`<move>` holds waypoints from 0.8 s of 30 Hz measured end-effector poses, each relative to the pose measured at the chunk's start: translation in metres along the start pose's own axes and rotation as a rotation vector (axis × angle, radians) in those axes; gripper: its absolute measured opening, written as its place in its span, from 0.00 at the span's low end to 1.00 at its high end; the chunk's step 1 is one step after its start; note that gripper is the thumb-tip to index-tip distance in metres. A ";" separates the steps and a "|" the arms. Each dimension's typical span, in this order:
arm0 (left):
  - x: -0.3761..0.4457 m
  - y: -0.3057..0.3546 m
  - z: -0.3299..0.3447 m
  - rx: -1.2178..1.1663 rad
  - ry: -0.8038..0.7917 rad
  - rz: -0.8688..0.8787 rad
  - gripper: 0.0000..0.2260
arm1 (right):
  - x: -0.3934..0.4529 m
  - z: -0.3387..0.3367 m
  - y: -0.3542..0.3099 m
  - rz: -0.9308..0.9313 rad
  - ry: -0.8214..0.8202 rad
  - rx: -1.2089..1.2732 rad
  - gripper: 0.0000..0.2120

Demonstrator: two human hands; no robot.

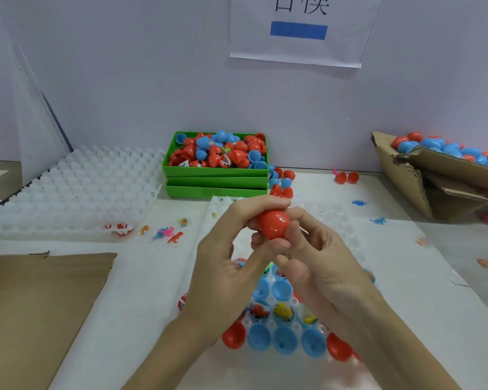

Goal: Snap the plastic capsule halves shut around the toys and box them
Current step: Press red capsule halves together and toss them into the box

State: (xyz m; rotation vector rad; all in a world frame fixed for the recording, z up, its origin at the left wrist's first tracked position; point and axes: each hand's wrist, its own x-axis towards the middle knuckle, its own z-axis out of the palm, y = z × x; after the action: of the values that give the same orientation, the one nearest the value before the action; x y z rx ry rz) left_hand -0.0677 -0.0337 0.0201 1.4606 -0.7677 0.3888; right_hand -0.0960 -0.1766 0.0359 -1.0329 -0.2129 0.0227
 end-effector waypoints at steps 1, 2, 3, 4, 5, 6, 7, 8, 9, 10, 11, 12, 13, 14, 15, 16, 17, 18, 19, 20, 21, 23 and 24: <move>0.000 -0.001 -0.001 0.030 0.003 0.018 0.14 | -0.001 0.002 -0.001 -0.020 0.014 -0.039 0.20; 0.001 -0.002 -0.003 0.063 0.011 0.037 0.14 | -0.002 0.003 -0.002 -0.042 0.029 -0.073 0.19; 0.001 -0.002 -0.005 0.097 0.022 0.053 0.14 | -0.003 0.005 -0.002 -0.060 0.044 -0.098 0.20; 0.001 -0.003 -0.007 0.135 0.035 0.068 0.15 | -0.003 0.006 -0.001 -0.065 0.068 -0.117 0.21; 0.002 -0.003 -0.008 0.181 0.047 0.082 0.16 | -0.003 0.007 0.001 -0.061 0.108 -0.136 0.21; 0.003 -0.004 -0.011 0.231 0.053 0.096 0.17 | -0.002 0.007 0.002 -0.055 0.160 -0.159 0.19; 0.004 -0.005 -0.012 0.265 0.045 0.103 0.18 | -0.002 0.006 0.002 -0.052 0.215 -0.188 0.17; 0.005 -0.006 -0.013 0.268 0.023 0.097 0.18 | -0.002 0.004 0.002 -0.056 0.255 -0.218 0.14; 0.005 -0.007 -0.014 0.242 -0.004 0.077 0.18 | -0.003 0.002 0.002 -0.066 0.275 -0.244 0.12; 0.005 -0.009 -0.014 0.205 -0.023 0.052 0.17 | -0.003 0.000 0.001 -0.078 0.280 -0.265 0.11; 0.005 -0.011 -0.015 0.174 -0.028 0.028 0.15 | -0.003 -0.001 0.001 -0.092 0.276 -0.281 0.10; 0.006 -0.012 -0.016 0.151 -0.022 -0.002 0.14 | -0.003 -0.001 0.001 -0.108 0.269 -0.297 0.09; 0.006 -0.013 -0.016 0.132 -0.015 -0.031 0.14 | -0.004 -0.001 0.002 -0.129 0.263 -0.320 0.09; 0.006 -0.013 -0.016 0.115 -0.007 -0.057 0.15 | -0.003 0.000 0.003 -0.155 0.257 -0.348 0.09; 0.007 -0.013 -0.017 0.099 0.002 -0.078 0.15 | -0.003 0.000 0.004 -0.183 0.249 -0.380 0.09; 0.008 -0.013 -0.018 0.082 0.010 -0.097 0.15 | -0.003 0.001 0.004 -0.208 0.240 -0.414 0.09; 0.009 -0.012 -0.019 0.066 0.014 -0.113 0.15 | -0.003 0.000 0.003 -0.231 0.232 -0.449 0.10; 0.009 -0.012 -0.019 0.052 0.014 -0.121 0.15 | -0.003 0.000 0.002 -0.255 0.225 -0.483 0.11; 0.010 -0.012 -0.020 0.041 0.010 -0.122 0.15 | -0.003 -0.001 0.000 -0.276 0.218 -0.513 0.11; 0.010 -0.011 -0.020 0.030 0.005 -0.121 0.15 | -0.003 -0.002 -0.001 -0.292 0.207 -0.537 0.11; 0.010 -0.010 -0.020 0.018 0.001 -0.117 0.15 | -0.003 -0.002 -0.002 -0.304 0.193 -0.551 0.11; 0.010 -0.010 -0.020 0.004 -0.002 -0.108 0.15 | -0.004 -0.003 -0.003 -0.328 0.171 -0.581 0.10; 0.010 -0.010 -0.020 0.005 0.000 -0.104 0.15 | -0.004 -0.003 -0.003 -0.339 0.166 -0.601 0.11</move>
State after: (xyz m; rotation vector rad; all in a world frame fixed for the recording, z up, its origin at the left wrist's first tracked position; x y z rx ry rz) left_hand -0.0488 -0.0172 0.0208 1.4989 -0.6882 0.3116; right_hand -0.0995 -0.1809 0.0363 -1.5756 -0.2476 -0.4575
